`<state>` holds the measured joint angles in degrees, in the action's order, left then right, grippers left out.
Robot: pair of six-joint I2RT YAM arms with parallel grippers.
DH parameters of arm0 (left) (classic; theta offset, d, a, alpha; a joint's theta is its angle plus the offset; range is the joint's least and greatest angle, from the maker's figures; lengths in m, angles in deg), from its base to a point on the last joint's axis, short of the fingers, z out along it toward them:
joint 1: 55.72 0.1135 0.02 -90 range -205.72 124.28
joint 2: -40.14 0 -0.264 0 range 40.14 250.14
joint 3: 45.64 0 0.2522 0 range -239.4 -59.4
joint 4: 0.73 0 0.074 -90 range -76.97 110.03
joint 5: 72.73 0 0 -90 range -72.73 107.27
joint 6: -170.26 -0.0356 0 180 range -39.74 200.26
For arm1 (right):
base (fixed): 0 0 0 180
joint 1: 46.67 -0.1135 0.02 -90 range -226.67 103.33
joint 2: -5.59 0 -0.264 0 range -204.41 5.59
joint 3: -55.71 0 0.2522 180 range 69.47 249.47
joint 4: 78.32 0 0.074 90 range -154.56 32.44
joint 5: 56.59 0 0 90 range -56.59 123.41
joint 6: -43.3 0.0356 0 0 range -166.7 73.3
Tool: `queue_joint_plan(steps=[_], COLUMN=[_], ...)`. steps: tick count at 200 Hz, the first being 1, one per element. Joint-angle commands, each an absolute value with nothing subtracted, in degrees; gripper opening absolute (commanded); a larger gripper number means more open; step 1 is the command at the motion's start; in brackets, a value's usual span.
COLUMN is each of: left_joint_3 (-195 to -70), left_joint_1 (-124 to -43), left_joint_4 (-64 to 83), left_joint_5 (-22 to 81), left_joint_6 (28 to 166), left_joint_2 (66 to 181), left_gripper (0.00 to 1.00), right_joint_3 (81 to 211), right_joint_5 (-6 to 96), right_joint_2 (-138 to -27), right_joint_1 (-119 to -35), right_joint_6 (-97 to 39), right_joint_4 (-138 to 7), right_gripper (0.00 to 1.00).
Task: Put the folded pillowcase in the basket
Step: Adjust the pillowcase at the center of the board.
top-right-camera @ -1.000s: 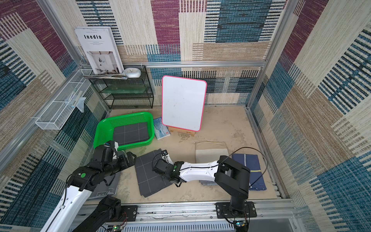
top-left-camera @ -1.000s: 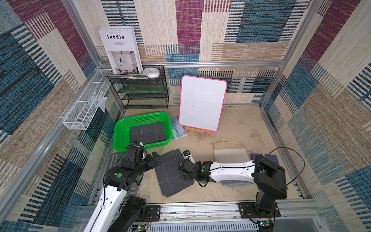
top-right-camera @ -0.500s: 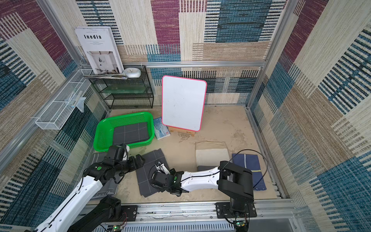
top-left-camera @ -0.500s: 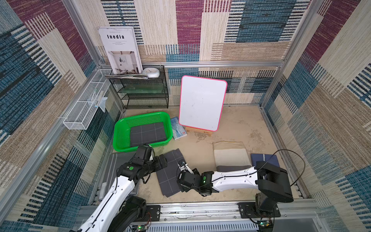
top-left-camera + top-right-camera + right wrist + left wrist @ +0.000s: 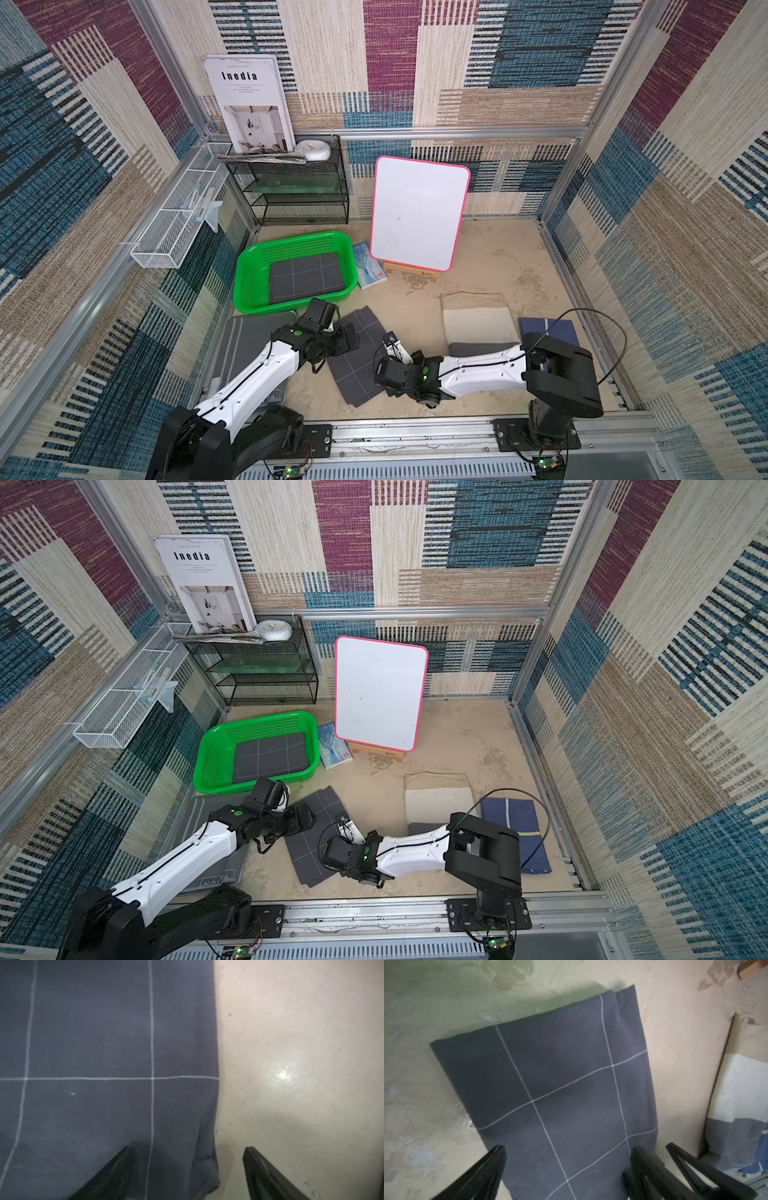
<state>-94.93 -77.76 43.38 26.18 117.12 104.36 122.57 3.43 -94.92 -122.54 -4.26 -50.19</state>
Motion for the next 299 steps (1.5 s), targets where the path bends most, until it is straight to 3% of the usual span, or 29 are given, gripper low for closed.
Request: queue_joint_plan(steps=[1, 45, 82, 152, 245, 299], left_joint_3=[-96.16, -99.04, -100.88, -99.15, -86.61, -91.26], left_joint_1=[-79.34, -80.63, -80.68, -80.39, -85.34, -86.83], left_joint_4=[40.93, 42.83, 42.75, 38.9, 42.14, 51.56], left_joint_5=[24.77, 21.28, 19.77, 19.1, 20.04, 10.18], left_joint_6=[116.35, 115.23, 113.16, 114.15, 124.93, 122.13], left_joint_2=[106.43, 110.47, 112.26, 118.9, 104.22, 96.95], left_gripper=[0.98, 0.97, 0.95, 0.92, 0.88, 0.94], right_joint_3=[122.25, 122.4, 118.57, 125.62, 123.17, 123.87], right_joint_5=[0.72, 2.03, 4.0, 1.93, 1.05, 3.2], right_joint_2=[-94.54, -89.62, -83.97, -94.86, -95.41, -90.96], right_joint_1=[-119.17, -116.36, -120.21, -124.21, -115.52, -113.78], right_joint_6=[-2.53, -2.46, -5.15, -4.73, -4.07, -4.68], right_joint_4=[-45.74, -47.03, -54.04, -48.58, -47.38, -48.19], right_gripper=[0.86, 0.84, 0.83, 0.84, 0.86, 0.83])
